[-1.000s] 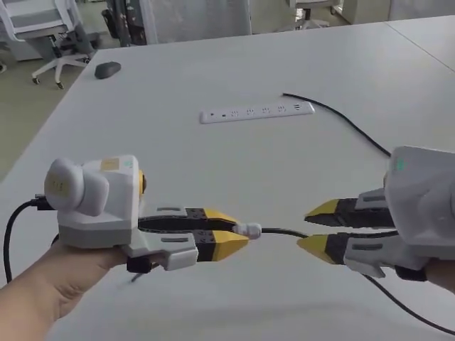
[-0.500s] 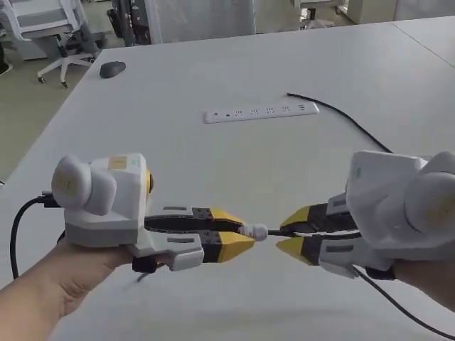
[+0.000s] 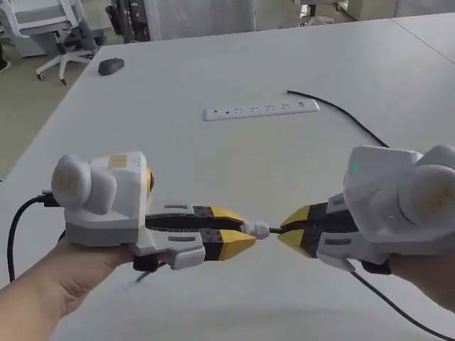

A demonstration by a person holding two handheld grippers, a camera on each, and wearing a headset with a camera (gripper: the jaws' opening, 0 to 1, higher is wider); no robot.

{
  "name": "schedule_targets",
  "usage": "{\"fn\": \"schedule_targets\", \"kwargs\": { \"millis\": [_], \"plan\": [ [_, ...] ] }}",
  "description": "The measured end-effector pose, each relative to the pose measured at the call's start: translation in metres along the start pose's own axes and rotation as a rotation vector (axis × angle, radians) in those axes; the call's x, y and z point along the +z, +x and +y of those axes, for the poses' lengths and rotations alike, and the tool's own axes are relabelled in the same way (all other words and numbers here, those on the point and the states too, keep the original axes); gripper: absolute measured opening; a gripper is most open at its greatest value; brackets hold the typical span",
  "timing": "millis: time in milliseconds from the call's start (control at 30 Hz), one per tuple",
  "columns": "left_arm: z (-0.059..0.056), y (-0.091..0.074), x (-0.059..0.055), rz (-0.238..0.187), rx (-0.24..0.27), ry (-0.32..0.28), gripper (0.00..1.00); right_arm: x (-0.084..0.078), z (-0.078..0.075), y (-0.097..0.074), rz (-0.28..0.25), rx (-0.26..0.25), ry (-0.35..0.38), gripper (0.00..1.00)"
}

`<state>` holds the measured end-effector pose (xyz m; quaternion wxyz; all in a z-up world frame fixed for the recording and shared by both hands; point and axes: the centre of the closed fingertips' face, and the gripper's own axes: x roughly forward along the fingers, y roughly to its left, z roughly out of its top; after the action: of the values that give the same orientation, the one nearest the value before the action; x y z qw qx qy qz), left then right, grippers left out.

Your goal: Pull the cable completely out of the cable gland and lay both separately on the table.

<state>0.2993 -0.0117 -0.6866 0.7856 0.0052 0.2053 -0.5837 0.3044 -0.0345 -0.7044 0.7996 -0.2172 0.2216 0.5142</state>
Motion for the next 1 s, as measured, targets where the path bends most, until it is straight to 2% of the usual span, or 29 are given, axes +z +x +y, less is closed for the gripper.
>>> {"fn": "schedule_targets", "kwargs": {
  "millis": [233,567,800,1000],
  "plan": [
    [0.004,-0.002,-0.003,0.013,0.012,0.01,0.15,-0.014,-0.011,-0.006,0.026,-0.041,0.03,0.0],
    [0.004,-0.004,-0.003,0.012,0.015,0.004,0.15,-0.038,-0.02,-0.018,0.065,-0.087,0.117,0.0],
    [0.005,-0.007,-0.005,0.023,0.023,0.017,0.15,-0.057,-0.03,-0.032,0.097,-0.126,0.147,0.0],
    [0.004,-0.007,-0.005,0.022,0.023,0.018,0.15,-0.066,-0.034,-0.038,0.111,-0.145,0.168,0.0]
  ]
}}
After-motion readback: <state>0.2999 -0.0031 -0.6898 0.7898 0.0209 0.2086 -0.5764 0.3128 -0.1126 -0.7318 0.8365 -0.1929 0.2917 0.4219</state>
